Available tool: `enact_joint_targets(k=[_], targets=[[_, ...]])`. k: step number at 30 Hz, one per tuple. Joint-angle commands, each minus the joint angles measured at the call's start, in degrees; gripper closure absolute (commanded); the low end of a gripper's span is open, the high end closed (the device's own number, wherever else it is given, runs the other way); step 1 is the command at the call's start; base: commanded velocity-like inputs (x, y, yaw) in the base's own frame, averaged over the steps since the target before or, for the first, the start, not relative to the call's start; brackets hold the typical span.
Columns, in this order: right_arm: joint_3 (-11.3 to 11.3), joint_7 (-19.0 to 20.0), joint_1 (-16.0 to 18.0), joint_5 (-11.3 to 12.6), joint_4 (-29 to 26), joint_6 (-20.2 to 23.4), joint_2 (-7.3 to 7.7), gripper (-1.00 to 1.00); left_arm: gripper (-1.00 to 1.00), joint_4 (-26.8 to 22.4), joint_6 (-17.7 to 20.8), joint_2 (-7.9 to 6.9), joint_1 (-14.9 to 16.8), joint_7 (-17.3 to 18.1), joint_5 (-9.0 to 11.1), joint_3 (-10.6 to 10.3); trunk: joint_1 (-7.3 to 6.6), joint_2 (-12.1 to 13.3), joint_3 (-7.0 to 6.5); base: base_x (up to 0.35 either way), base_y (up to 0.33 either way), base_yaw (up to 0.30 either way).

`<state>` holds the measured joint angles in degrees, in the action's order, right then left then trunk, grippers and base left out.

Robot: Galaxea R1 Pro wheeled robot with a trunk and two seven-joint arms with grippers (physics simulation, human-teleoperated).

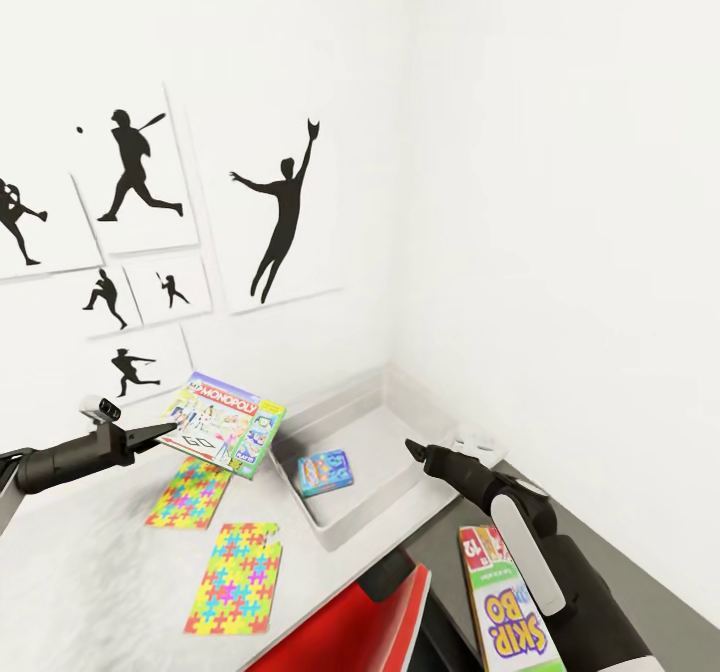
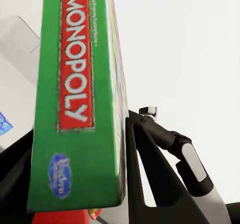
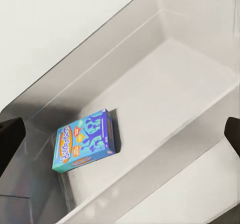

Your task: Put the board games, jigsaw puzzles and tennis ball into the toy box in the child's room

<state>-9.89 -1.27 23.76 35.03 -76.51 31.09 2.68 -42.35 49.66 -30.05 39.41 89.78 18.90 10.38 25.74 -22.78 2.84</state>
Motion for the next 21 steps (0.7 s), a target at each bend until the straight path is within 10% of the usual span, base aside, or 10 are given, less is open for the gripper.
enact_joint_targets(k=[1,21], targets=[[-0.05,-0.13,0.06,0.22,-0.08,0.19,0.04,-1.0,1.0,-0.01,0.6,-0.01,0.05,0.22,0.0,-0.01,0.05,-0.14,0.14,0.051,-0.052,0.0],[-0.21,-0.06,0.06,0.0,-0.18,0.06,0.05,-1.0,1.0,-0.01,0.7,0.03,0.05,0.22,0.0,-0.01,0.05,-0.14,0.14,0.013,-0.013,0.0]])
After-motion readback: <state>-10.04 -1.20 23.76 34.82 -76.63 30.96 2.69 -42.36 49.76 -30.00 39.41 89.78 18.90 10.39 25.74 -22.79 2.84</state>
